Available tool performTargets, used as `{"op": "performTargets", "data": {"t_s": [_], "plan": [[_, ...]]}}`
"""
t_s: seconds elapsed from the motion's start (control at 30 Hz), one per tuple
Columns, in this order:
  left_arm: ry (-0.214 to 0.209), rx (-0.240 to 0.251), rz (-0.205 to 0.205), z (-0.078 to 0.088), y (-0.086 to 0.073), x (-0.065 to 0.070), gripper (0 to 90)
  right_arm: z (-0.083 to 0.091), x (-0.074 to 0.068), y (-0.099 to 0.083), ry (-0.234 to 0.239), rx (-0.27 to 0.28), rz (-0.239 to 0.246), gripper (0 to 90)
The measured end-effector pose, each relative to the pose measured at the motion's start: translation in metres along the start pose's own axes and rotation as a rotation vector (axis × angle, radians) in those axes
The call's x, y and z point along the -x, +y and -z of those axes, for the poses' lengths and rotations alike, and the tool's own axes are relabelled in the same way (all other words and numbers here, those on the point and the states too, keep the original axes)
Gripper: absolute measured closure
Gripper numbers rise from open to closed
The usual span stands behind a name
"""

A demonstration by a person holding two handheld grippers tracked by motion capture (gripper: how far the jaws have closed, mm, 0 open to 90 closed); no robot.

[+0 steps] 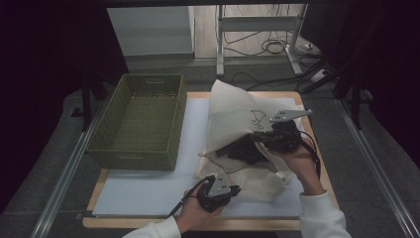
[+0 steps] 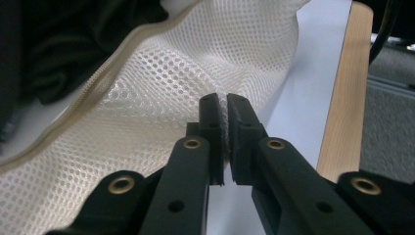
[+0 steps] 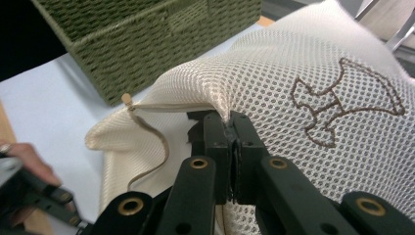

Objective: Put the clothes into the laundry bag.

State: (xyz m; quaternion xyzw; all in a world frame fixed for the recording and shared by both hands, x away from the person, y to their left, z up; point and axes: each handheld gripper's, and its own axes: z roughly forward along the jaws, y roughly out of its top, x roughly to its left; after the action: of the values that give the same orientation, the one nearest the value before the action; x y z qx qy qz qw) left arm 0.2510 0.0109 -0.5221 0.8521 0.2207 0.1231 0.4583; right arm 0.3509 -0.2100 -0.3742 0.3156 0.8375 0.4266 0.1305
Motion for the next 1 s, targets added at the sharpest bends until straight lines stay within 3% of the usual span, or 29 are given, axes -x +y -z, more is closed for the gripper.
{"op": "performTargets", "data": {"t_s": [0.07, 0.2, 0.33, 0.53, 0.67, 1.0], "plan": [[0.004, -0.005, -0.003, 0.000, -0.001, 0.000, 80.4, 0.001, 0.001, -0.004, 0.003, -0.003, -0.005, 87.9], [0.054, 0.016, -0.008, 0.007, -0.001, 0.000, 60.9, -0.001, 0.003, -0.008, 0.012, -0.007, -0.012, 87.9], [0.080, 0.034, 0.034, 0.018, -0.001, -0.009, 47.1, -0.006, 0.001, -0.008, 0.015, -0.012, -0.008, 87.7], [0.112, 0.032, 0.105, 0.031, -0.011, -0.029, 44.1, -0.011, 0.001, -0.010, 0.021, -0.020, -0.005, 87.5], [0.136, 0.032, 0.122, 0.037, -0.016, -0.037, 44.4, -0.016, 0.000, -0.011, 0.026, -0.031, -0.001, 87.4], [0.152, 0.035, 0.158, 0.053, -0.020, -0.047, 42.5, -0.028, -0.001, -0.017, 0.036, -0.061, 0.003, 87.0]]}}
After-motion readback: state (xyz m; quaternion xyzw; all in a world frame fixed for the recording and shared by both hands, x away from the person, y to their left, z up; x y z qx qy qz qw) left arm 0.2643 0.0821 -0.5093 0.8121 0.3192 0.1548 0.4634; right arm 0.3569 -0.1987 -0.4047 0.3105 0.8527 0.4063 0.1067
